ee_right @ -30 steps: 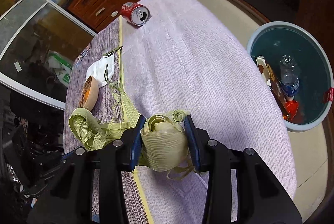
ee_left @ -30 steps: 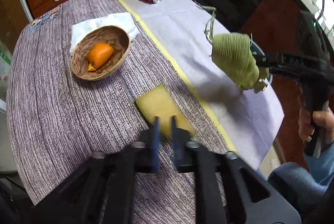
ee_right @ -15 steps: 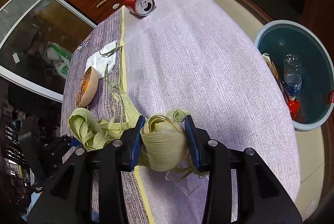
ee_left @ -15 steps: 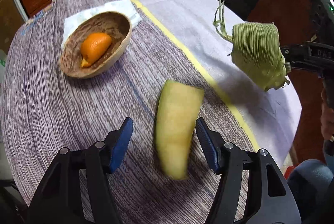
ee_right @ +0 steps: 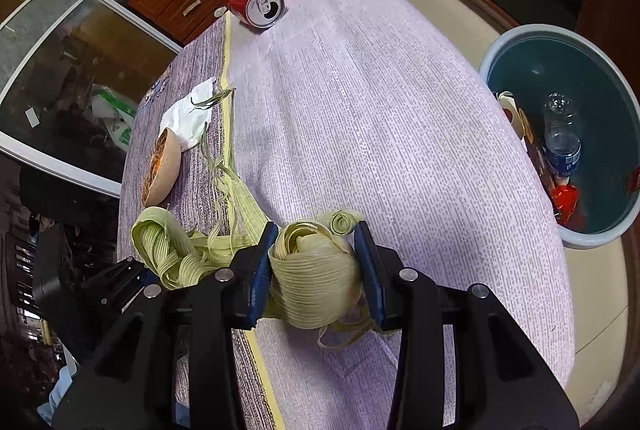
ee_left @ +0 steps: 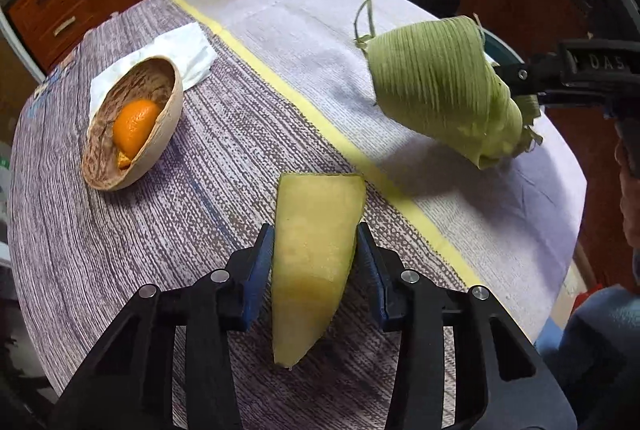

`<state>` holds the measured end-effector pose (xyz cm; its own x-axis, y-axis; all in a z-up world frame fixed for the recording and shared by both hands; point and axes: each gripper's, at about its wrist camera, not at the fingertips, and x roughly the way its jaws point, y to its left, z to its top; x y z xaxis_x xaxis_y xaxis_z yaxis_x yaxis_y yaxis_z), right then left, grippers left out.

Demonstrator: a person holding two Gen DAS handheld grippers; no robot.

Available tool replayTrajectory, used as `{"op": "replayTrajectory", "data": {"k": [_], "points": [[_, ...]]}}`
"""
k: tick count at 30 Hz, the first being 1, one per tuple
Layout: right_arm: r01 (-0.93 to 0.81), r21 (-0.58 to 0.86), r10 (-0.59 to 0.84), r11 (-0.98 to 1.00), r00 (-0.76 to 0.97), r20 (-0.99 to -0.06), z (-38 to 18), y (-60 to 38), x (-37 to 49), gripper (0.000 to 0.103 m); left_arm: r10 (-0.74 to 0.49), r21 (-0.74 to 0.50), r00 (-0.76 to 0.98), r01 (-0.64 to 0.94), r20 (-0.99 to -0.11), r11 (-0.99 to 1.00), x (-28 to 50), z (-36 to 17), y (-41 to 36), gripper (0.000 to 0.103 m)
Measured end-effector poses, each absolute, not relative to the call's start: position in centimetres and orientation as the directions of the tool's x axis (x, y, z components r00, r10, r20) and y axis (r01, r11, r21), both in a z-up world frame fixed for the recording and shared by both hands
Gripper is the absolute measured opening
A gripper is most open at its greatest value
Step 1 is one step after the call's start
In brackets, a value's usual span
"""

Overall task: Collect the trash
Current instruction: 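Carry the husks and rind over the teal bin and open the right tool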

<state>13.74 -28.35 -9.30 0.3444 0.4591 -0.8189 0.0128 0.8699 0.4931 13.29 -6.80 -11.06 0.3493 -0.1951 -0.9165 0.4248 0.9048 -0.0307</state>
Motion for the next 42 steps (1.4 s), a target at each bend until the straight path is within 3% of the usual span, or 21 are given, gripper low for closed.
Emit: {"op": "replayTrajectory", "data": {"k": [9,17,26,32,35,37,42], "points": [[0.053,0.527,0.461,0.848,0.417,-0.783,-8.0,-32.8,13.5,0.038,-0.257,-0.082,0.354,0.44,-0.899,0.894,14.2,-7.8,-9.8,0.043],[0.222,0.503,0.322,0.835,0.544,-0.775,-6.3,-44.1,13.3,0.038,-0.338,-0.101,0.373,0.529,-0.864,0.843,16.6,-4.7,-16.4,0.043],[0.416,0.471,0.222,0.778,0.519,-0.825,-10.4,-53.0,14.5,0.039,-0.372,-0.101,0.341,0.605,-0.863,0.79,19.7,-4.7,-24.4,0.043],[0.448,0.483,0.249,0.752,0.486,-0.838,-12.6,-53.9,15.1,0.049,-0.383,-0.104,0.309,0.644,-0.871,0.758,20.6,-5.3,-28.4,0.043],[0.442,0.48,0.253,0.758,0.48,-0.84,-12.7,-54.0,15.2,0.059,-0.388,-0.109,0.296,0.658,-0.873,0.745,20.6,-5.6,-29.9,0.043],[0.435,0.473,0.25,0.766,0.477,-0.842,-12.5,-53.9,15.1,0.071,-0.388,-0.108,0.29,0.665,-0.875,0.739,20.4,-5.8,-30.4,0.043],[0.428,0.462,0.247,0.777,0.468,-0.849,-11.8,-53.8,14.4,0.084,-0.379,-0.099,0.271,0.687,-0.885,0.72,19.8,-6.4,-32.5,0.043]]}}
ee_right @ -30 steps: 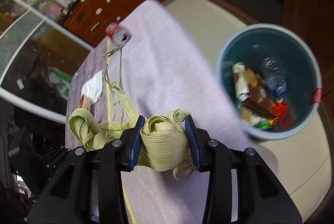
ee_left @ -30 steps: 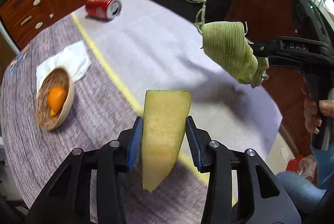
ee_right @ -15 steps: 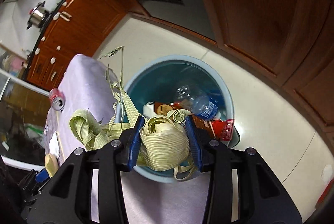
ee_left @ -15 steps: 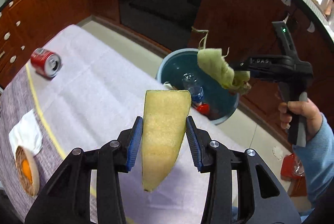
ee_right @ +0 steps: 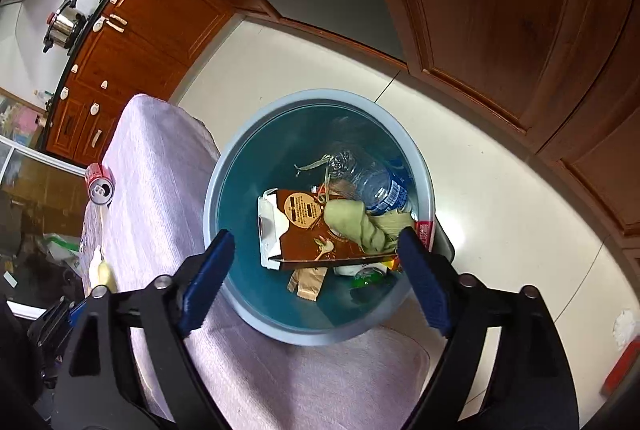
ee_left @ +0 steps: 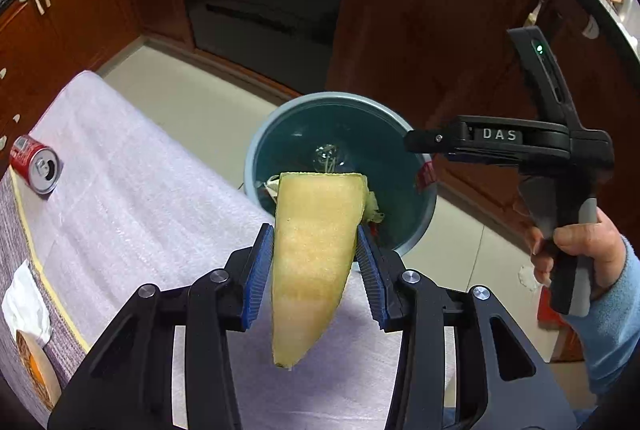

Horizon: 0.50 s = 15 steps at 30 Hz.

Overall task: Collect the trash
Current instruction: 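Carry the husks and rind over the teal bin and open the right tool, then open the left tool to drop the melon rind into the bin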

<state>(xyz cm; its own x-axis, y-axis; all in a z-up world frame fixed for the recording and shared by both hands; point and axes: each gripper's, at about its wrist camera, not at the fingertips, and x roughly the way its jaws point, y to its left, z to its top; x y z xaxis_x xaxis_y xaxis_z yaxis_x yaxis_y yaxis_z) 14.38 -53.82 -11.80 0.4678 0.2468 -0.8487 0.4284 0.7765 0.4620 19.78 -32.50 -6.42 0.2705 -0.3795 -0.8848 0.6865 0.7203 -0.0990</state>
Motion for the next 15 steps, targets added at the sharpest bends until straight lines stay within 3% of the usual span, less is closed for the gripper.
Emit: {"op": "replayTrajectory", "data": {"k": [6,15], "points": [[0.417,0.395,0.196,0.819,0.444,-0.874,-10.6,-53.4,13.8,0.093,-0.366,-0.095,0.241,0.709,-0.899,0.699,20.4,-8.3,-35.8,0.043],[0.417,0.365,0.171,0.832,0.433,-0.885,-9.6,-53.8,12.7,0.096,-0.371,-0.104,0.229,0.713,-0.9,0.694,20.9,-9.1,-38.1,0.046]]}}
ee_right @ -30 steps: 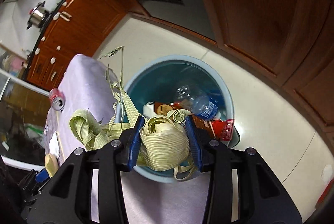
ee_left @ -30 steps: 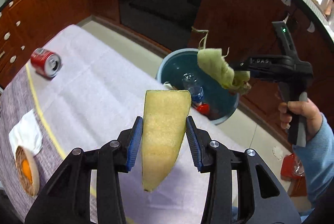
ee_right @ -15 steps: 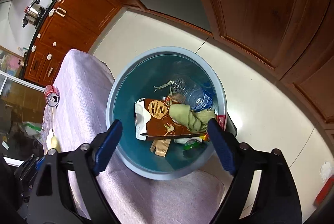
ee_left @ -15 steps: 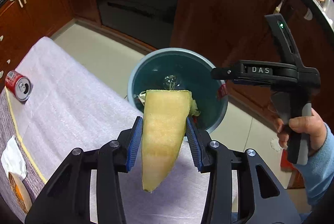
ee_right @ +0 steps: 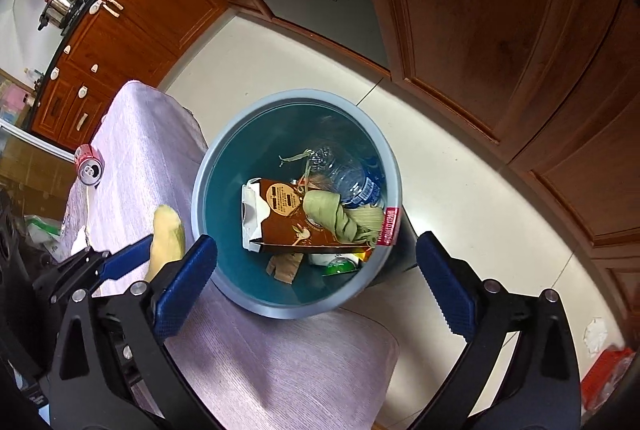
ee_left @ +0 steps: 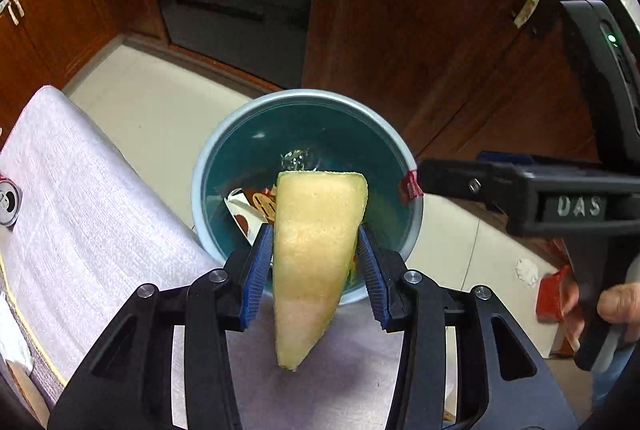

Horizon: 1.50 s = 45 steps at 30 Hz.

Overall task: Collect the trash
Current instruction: 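Open the left tool to drop the melon rind into the bin, then move both tools back over the table toward the woven bowl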

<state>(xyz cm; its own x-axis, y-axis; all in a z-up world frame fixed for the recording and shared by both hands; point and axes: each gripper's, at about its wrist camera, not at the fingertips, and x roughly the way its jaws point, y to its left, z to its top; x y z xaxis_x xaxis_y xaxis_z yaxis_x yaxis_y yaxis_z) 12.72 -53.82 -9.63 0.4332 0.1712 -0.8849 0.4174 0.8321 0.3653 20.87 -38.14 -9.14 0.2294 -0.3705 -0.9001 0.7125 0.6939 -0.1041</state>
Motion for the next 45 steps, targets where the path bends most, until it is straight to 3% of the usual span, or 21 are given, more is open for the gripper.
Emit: {"op": "replayTrajectory", "data": {"k": [1,3,8,15,32,45], "points": [[0.417,0.363,0.17,0.833,0.432,-0.886,-9.5,-53.8,12.7,0.096,-0.375,-0.106,0.233,0.711,-0.897,0.695,20.9,-9.0,-38.1,0.049],[0.415,0.357,0.164,0.837,0.432,-0.887,-9.3,-53.8,12.6,0.096,-0.382,-0.105,0.248,0.703,-0.89,0.703,21.0,-8.7,-37.9,0.069],[0.406,0.349,0.159,0.845,0.433,-0.887,-8.6,-53.6,12.4,0.096,-0.378,-0.087,0.277,0.696,-0.883,0.713,20.8,-8.0,-37.8,0.072],[0.396,0.345,0.159,0.851,0.432,-0.888,-8.0,-52.5,12.1,0.096,-0.357,-0.056,0.31,0.681,-0.881,0.73,19.9,-7.0,-36.0,0.095],[0.307,0.311,0.155,0.899,0.441,-0.884,-4.7,-45.9,10.7,0.096,-0.378,-0.096,0.361,0.603,-0.852,0.792,16.8,-3.4,-26.9,0.099],[0.109,0.312,0.244,0.944,0.406,-0.881,-3.5,-33.2,13.4,0.096,-0.285,-0.072,0.477,0.416,-0.832,0.906,16.2,-1.8,-11.6,0.099]]}}
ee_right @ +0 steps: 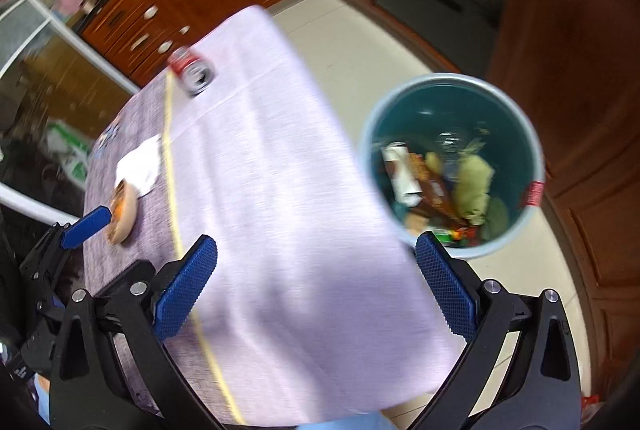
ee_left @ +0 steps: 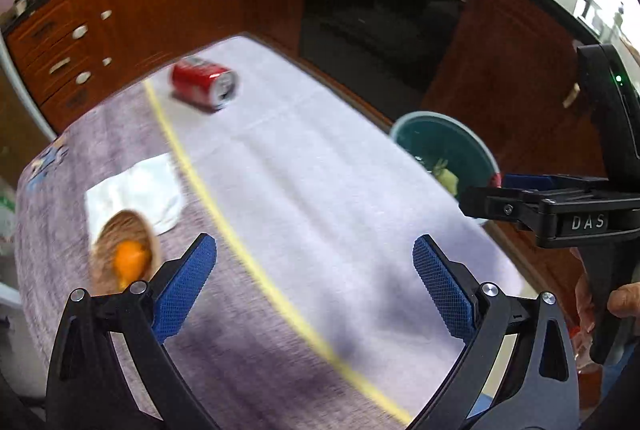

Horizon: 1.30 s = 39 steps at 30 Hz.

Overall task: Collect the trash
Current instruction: 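Move both tools back over the table toward the woven bowl, then grasp the orange peel with the left tool while the right tool grasps the woven bowl rim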

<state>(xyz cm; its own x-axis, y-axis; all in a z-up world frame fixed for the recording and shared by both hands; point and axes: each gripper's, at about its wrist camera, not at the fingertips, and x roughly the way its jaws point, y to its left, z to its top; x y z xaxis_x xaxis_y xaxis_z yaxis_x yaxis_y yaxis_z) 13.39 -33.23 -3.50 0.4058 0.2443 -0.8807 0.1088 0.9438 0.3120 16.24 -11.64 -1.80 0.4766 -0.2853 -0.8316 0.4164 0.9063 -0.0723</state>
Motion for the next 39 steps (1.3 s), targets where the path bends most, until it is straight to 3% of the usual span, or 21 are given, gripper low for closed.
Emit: {"op": "replayTrajectory", "data": {"k": [10,16,19,21,22,27,37,39], "points": [[-0.055,0.27,0.272,0.961,0.35,-0.896,-2.9,-22.3,16.0,0.096,-0.235,-0.114,0.5,0.259,-0.833,0.959,17.4,-2.5,0.3,0.099],[-0.112,0.24,0.265,0.964,0.35,-0.899,-2.7,-18.7,17.0,0.096,-0.212,-0.086,0.515,0.258,-0.83,0.962,18.6,-3.9,3.9,0.098],[-0.12,0.243,0.27,0.962,0.339,-0.901,-3.2,-17.7,17.6,0.095,-0.21,-0.074,0.51,0.275,-0.834,0.959,19.5,-4.6,4.5,0.08],[-0.119,0.252,0.278,0.96,0.332,-0.902,-3.5,-17.4,18.0,0.096,-0.213,-0.065,0.502,0.295,-0.838,0.953,20.0,-5.0,4.5,0.058],[-0.12,0.256,0.282,0.959,0.328,-0.902,-3.7,-17.2,18.2,0.095,-0.219,-0.064,0.494,0.312,-0.842,0.948,20.3,-5.2,4.3,0.054],[-0.123,0.282,0.306,0.952,0.307,-0.901,-4.9,-16.4,19.1,0.096,-0.231,-0.05,0.431,0.391,-0.872,0.919,21.4,-7.2,2.5,0.052],[-0.122,0.35,0.37,0.929,0.261,-0.892,-7.1,-15.3,20.6,0.093,-0.233,-0.076,0.395,0.373,-0.889,0.925,22.8,-10.0,2.8,0.05],[-0.122,0.35,0.37,0.929,0.257,-0.893,-7.4,-15.2,20.7,0.09,-0.242,-0.086,0.389,0.377,-0.889,0.922,22.8,-10.2,2.7,0.026]]}}
